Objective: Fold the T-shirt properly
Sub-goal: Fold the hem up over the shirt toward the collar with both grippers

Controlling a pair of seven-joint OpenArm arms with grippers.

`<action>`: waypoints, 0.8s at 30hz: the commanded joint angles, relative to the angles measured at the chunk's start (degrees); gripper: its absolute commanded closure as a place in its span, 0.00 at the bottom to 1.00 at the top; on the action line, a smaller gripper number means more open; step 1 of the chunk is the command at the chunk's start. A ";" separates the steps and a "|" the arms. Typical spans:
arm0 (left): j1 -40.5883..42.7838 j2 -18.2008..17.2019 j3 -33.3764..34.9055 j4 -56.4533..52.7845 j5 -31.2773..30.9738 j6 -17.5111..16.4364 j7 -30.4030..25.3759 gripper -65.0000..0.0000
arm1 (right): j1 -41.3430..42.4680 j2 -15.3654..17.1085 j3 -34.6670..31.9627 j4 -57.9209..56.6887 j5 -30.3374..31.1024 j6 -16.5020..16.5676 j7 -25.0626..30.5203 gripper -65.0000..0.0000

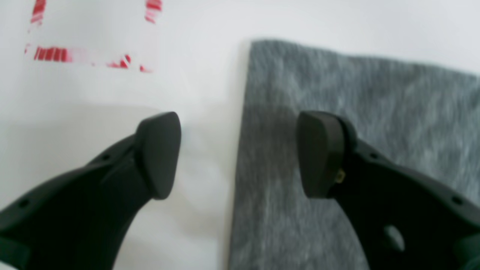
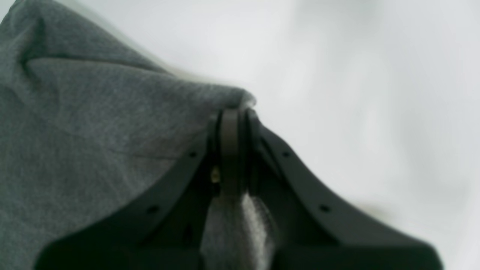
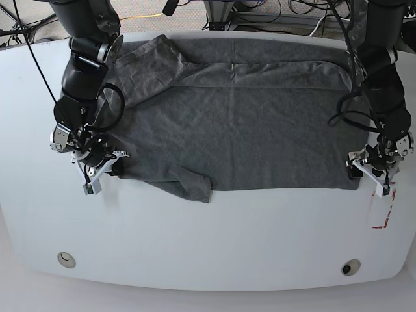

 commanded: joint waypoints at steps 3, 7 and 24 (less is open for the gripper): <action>-2.83 -0.54 -0.09 -2.64 -0.38 -0.30 -1.07 0.31 | 0.58 0.54 0.11 0.61 -0.72 0.08 -1.03 1.00; -3.53 1.05 0.00 -2.64 -0.38 -0.92 -0.72 0.31 | 0.58 0.36 0.11 0.61 -0.81 0.08 -1.03 1.00; -3.18 2.80 -0.09 -2.55 -0.38 -5.66 1.22 0.99 | 0.58 0.36 0.11 0.61 -0.81 0.08 -1.03 1.00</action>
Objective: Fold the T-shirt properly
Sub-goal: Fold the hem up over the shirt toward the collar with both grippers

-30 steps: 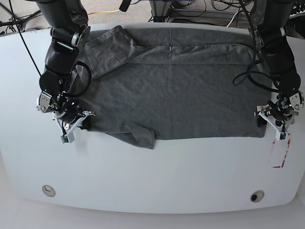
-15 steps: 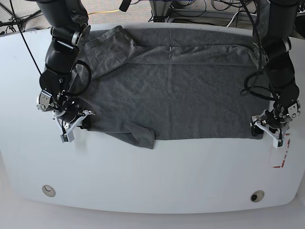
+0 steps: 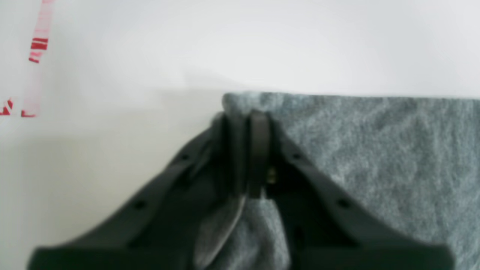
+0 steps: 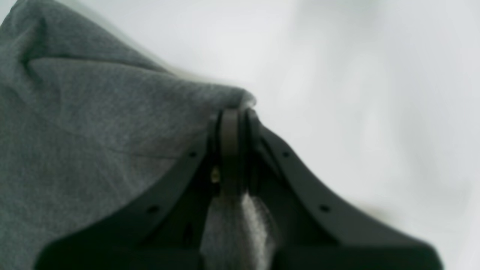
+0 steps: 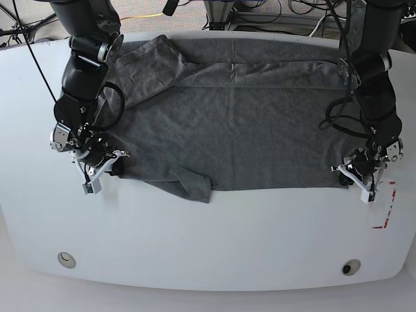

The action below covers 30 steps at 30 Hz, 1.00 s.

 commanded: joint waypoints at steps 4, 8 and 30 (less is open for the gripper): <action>0.81 -0.21 -0.16 5.56 0.41 -0.77 1.79 1.00 | 0.86 0.38 -0.04 0.65 -1.09 0.08 -1.34 1.00; 3.88 1.28 -0.07 14.62 -0.47 -2.09 2.84 1.00 | 0.86 0.47 -0.13 4.17 -1.01 0.08 -1.60 1.00; 18.39 1.37 0.02 51.54 -12.07 -4.46 22.80 1.00 | -10.13 1.62 0.31 41.44 -0.48 0.08 -20.94 1.00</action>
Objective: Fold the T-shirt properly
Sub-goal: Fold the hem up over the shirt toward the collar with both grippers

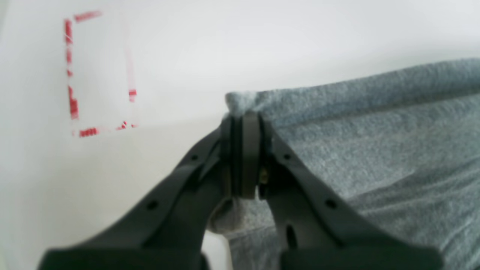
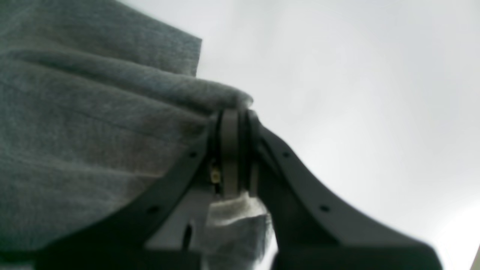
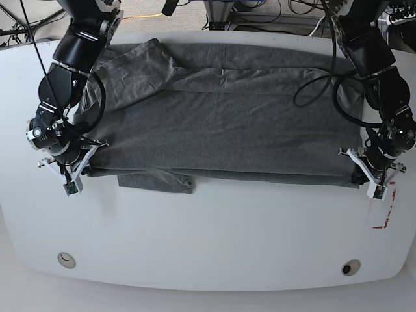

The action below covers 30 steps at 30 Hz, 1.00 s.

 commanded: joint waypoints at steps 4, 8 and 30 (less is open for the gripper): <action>2.84 -1.12 -0.24 9.28 -0.67 -1.45 3.84 1.00 | -4.36 0.63 1.48 11.72 -0.39 -0.27 -3.08 1.00; 6.18 -1.12 -0.33 14.91 -0.49 -1.67 5.69 1.00 | -8.32 -1.57 4.11 17.43 -0.39 -0.27 -4.40 1.00; 27.28 -1.30 -4.37 23.00 -0.05 -1.67 6.13 1.00 | -25.55 -8.69 14.22 23.23 -0.39 -0.27 -4.49 1.00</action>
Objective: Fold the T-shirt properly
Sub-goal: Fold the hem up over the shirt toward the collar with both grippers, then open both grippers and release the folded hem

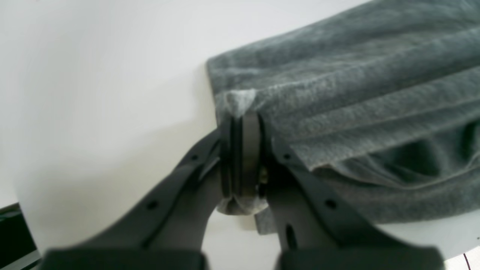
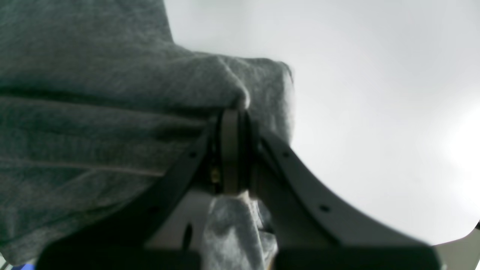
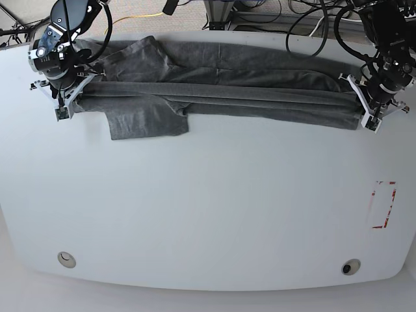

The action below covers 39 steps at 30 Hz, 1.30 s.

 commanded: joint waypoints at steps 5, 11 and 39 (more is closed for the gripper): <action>2.53 -3.14 0.77 0.90 0.78 0.60 -0.52 1.00 | -1.67 0.82 0.52 1.11 -0.81 -0.49 0.67 0.99; 3.15 -4.99 3.58 0.90 0.78 0.60 -0.43 0.66 | -3.16 0.56 0.69 1.03 -0.81 -0.49 0.67 0.52; -3.00 -4.73 3.67 6.44 0.43 0.60 5.99 0.47 | 13.72 2.14 -11.17 -14.71 5.88 -0.49 -0.47 0.20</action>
